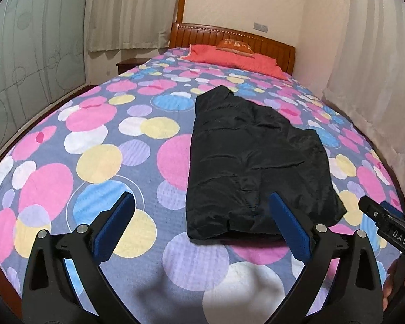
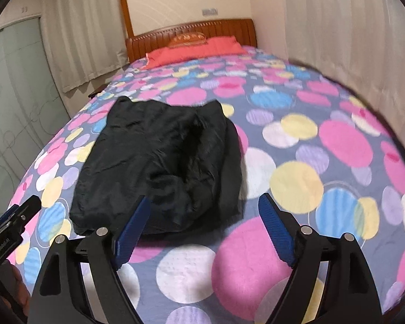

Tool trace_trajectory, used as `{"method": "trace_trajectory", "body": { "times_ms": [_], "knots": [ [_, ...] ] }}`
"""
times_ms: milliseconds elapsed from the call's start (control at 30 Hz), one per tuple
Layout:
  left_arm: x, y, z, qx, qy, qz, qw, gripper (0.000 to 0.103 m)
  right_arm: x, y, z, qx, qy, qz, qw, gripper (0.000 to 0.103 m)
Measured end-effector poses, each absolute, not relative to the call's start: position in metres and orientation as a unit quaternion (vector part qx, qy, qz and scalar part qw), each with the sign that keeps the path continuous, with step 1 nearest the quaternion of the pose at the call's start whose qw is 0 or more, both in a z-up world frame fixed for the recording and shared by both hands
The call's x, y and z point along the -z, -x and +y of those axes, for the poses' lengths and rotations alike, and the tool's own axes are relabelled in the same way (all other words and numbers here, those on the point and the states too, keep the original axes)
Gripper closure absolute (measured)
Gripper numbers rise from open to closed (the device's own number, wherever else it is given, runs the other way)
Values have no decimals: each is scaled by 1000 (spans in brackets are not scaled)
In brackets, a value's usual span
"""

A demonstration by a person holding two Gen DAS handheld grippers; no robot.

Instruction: Fold large clothes

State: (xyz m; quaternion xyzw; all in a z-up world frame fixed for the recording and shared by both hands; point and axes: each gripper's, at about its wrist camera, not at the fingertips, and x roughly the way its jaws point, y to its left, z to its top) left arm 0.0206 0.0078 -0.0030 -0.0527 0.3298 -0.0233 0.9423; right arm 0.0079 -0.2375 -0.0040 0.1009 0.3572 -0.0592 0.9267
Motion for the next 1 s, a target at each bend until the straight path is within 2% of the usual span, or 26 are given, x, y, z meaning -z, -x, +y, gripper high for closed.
{"method": "trace_trajectory", "body": {
  "times_ms": [1000],
  "knots": [
    [-9,-9,1,22,43,320,946,3,-6,-2,-211,51,-80,342,935,21]
  ]
}}
